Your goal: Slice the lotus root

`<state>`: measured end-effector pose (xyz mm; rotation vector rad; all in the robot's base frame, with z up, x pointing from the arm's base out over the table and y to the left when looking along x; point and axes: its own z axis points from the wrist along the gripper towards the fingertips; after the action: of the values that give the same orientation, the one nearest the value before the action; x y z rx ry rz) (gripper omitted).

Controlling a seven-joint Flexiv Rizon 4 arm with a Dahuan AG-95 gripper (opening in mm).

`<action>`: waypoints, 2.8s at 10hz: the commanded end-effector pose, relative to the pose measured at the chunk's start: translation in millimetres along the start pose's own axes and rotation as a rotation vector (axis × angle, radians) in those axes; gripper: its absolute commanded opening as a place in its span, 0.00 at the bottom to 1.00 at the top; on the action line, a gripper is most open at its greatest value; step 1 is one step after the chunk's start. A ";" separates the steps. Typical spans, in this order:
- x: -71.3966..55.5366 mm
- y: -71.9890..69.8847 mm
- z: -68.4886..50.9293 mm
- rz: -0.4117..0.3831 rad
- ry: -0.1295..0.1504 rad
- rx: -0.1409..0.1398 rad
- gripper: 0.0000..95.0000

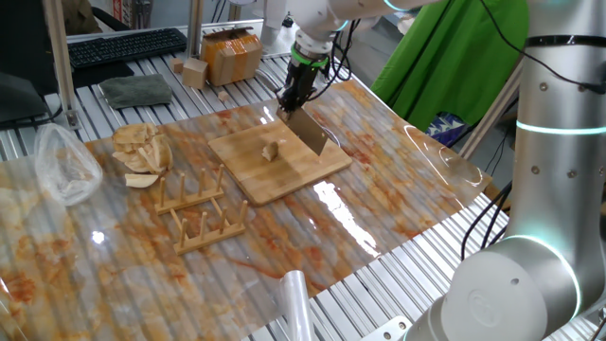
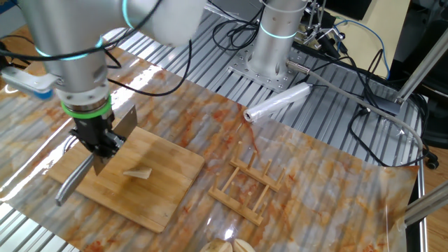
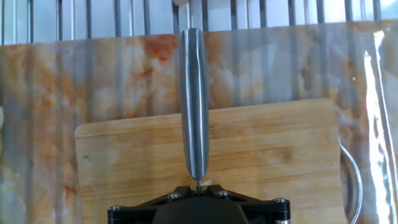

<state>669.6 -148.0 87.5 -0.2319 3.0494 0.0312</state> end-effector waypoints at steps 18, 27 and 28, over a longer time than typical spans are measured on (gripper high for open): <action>-16.0 -3.8 52.4 0.012 -0.029 0.001 0.00; -14.6 -5.5 47.8 0.023 -0.023 -0.004 0.00; -13.4 -5.6 45.1 0.022 -0.022 -0.004 0.00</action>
<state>687.6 -150.8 45.3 -0.1988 3.0315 0.0429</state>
